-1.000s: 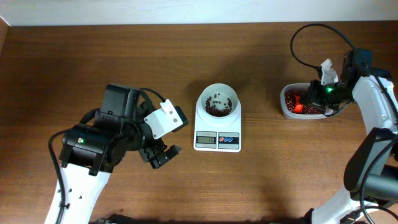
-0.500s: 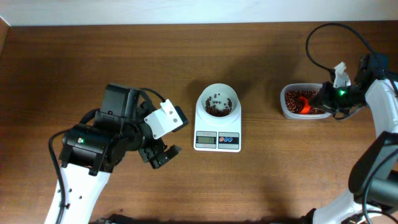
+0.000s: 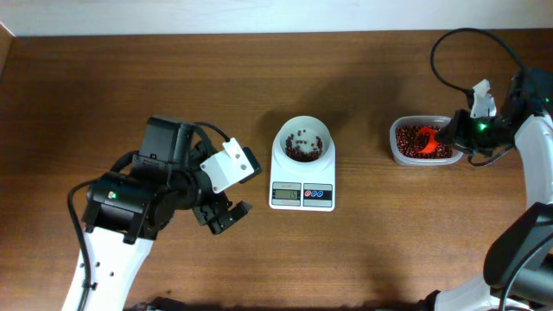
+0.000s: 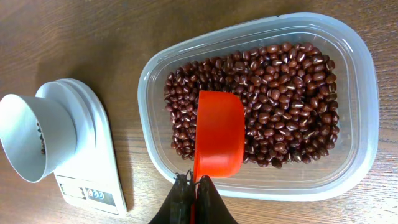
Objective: Scoop and weigh 50g on scale
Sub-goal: 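Dip the red scoop into the beans and lift it out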
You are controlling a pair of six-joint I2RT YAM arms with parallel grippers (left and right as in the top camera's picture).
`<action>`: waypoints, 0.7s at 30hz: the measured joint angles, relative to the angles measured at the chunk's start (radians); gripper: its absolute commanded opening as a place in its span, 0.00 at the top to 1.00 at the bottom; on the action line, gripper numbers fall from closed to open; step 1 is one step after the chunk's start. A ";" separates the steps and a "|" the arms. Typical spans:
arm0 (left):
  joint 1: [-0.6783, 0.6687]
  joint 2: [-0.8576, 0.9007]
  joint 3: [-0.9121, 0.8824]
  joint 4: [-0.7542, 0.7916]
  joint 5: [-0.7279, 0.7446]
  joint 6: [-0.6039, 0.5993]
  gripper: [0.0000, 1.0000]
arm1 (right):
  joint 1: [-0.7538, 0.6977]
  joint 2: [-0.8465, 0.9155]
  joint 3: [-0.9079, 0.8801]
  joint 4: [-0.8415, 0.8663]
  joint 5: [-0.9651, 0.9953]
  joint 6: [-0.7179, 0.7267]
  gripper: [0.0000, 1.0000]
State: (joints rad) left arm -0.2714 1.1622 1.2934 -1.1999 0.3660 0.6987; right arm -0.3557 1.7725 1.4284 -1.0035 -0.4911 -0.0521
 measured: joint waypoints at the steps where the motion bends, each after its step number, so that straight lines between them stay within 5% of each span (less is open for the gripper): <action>1: 0.000 0.000 0.000 0.000 0.000 0.000 0.01 | 0.000 0.000 0.000 0.000 0.000 0.000 0.96; 21: 0.000 0.000 0.000 0.000 0.000 0.000 0.01 | -0.159 0.000 0.000 -0.021 -0.188 -0.035 0.96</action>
State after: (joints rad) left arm -0.2714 1.1622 1.2934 -1.1999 0.3660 0.6987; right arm -0.5152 1.7725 1.4284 -1.0241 -0.6796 -0.0868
